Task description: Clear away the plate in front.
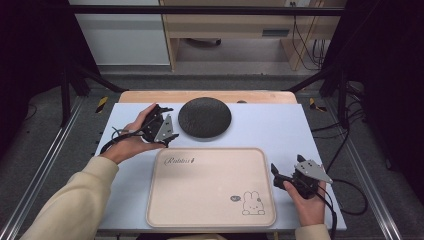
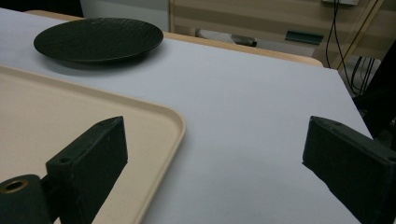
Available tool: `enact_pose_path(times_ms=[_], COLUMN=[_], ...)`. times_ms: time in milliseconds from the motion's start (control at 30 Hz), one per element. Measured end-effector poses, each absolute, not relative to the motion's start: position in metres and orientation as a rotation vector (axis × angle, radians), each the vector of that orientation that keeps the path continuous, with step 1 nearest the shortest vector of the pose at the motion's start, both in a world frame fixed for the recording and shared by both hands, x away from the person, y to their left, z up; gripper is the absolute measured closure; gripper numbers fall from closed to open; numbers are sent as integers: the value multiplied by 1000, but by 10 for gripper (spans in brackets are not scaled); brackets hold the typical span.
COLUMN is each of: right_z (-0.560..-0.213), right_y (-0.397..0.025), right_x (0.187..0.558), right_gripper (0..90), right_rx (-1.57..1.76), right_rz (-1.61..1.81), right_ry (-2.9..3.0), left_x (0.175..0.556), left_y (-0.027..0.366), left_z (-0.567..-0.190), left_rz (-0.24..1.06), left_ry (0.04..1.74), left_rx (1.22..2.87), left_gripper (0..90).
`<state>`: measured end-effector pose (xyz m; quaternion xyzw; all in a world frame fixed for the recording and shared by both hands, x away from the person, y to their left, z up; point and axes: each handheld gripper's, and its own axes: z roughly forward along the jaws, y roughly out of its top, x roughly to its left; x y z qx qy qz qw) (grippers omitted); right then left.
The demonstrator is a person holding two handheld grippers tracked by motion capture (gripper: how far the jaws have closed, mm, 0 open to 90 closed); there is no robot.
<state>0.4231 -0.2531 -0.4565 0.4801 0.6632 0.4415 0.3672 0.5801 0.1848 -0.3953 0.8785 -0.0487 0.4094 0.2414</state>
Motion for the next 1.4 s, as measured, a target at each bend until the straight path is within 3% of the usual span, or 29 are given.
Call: enact_pose_path(times_ms=[233,733,1000,1400], right_z=[-458,-464,-465,-464], right_y=[-257,-259,-260,-261], right_x=[425,429,430,430], right_gripper=[69,84,88,89], right_rx=[1238,1273,1273,1264], right_rz=[1122,1146,1158,1164], right_ry=[1695,1696,1698,1702], left_x=[589,590,587,585], left_y=[173,157,151,138], left_z=[-405,-414,-411,-433], left_rz=[1208,1264,1230,1255], left_ry=[-248,-365,-401,-597], left_rx=[2449,2447,2422,2472], left_gripper=[184,322,338,392])
